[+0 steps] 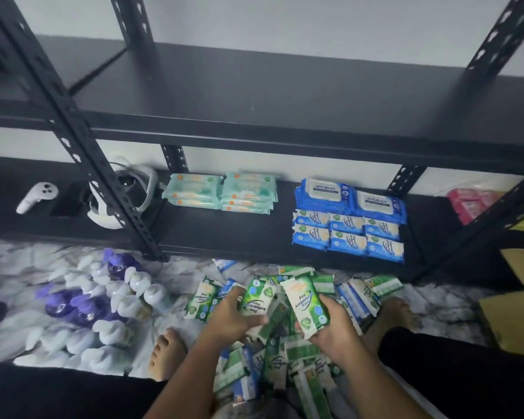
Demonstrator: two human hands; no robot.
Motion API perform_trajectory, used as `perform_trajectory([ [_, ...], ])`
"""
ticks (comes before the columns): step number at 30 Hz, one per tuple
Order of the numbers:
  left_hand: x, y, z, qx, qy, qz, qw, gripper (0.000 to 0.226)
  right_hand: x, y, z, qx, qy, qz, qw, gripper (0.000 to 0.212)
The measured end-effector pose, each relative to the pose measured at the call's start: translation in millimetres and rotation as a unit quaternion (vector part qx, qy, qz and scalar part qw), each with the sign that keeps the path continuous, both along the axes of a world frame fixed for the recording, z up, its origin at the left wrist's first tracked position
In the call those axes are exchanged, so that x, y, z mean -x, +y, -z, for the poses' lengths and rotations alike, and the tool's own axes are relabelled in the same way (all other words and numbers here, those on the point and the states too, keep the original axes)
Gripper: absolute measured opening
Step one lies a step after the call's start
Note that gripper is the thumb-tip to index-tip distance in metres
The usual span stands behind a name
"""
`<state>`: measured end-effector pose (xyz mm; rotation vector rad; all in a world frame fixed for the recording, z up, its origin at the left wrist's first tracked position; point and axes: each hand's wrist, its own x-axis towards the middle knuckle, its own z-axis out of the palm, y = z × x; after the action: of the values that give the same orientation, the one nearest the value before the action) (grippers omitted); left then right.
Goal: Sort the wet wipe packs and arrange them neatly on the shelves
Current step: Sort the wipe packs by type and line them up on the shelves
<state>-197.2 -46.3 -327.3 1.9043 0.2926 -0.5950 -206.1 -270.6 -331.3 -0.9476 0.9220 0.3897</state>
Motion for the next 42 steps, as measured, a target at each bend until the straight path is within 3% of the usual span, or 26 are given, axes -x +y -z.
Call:
perform_trajectory([
  [5,-1.8,7.4,-12.0,0.013,-0.011,0.006,1.0,0.064,8.0,-4.9,-3.1,0.068,-0.05,-0.067,0.994,0.032],
  [10,-5.7,17.1,-14.0,-0.059,-0.059,0.007,0.996,0.049,7.9,-3.0,-8.9,0.167,-0.066,-0.105,0.978,0.019],
  [12,-6.6,18.7,-12.0,-0.056,-0.071,-0.015,0.996,0.048,6.1,-2.7,-10.4,0.213,-0.079,-0.13,0.965,0.041],
  [14,-8.2,20.5,-7.9,0.002,-0.067,-0.052,0.996,0.048,5.1,0.3,-14.1,0.218,-0.099,-0.134,0.962,0.072],
  [16,-9.0,22.4,-6.0,0.066,-0.055,-0.099,0.991,0.048,2.6,4.0,-16.8,0.2,-0.099,-0.132,0.966,0.084],
  [20,-9.9,20.5,-13.8,0.094,-0.054,-0.173,0.979,0.027,-5.9,14.6,-15.2,0.201,-0.112,-0.107,0.967,0.051],
  [24,-6.9,17.0,-19.0,0.087,-0.054,-0.161,0.982,0.051,-12.4,24.3,-18.9,0.177,-0.13,-0.035,0.975,0.033],
  [26,-5.7,16.2,-22.0,0.159,-0.019,-0.158,0.974,0.052,-15.6,27.3,-18.9,0.161,-0.131,-0.012,0.978,0.03],
  [29,-11.8,23.1,-18.1,0.143,0.032,-0.105,0.984,0.049,-22.8,29.6,-14.5,0.127,-0.127,0.02,0.983,0.03],
  [32,-26.1,34.1,-12.7,0.193,0.078,-0.081,0.975,0.05,-35.6,35.1,-18.8,0.109,-0.126,0.046,0.985,0.037],
  [35,-51.7,49.8,-15.8,0.154,0.032,-0.053,0.986,0.057,-56.2,44.8,-22.7,0.107,-0.128,0.052,0.985,0.042],
  [42,-133.0,100.8,-15.6,0.028,-0.065,-0.183,0.981,0.039,-130.5,86.2,1.7,0.18,-0.103,0.035,0.978,0.019],
])
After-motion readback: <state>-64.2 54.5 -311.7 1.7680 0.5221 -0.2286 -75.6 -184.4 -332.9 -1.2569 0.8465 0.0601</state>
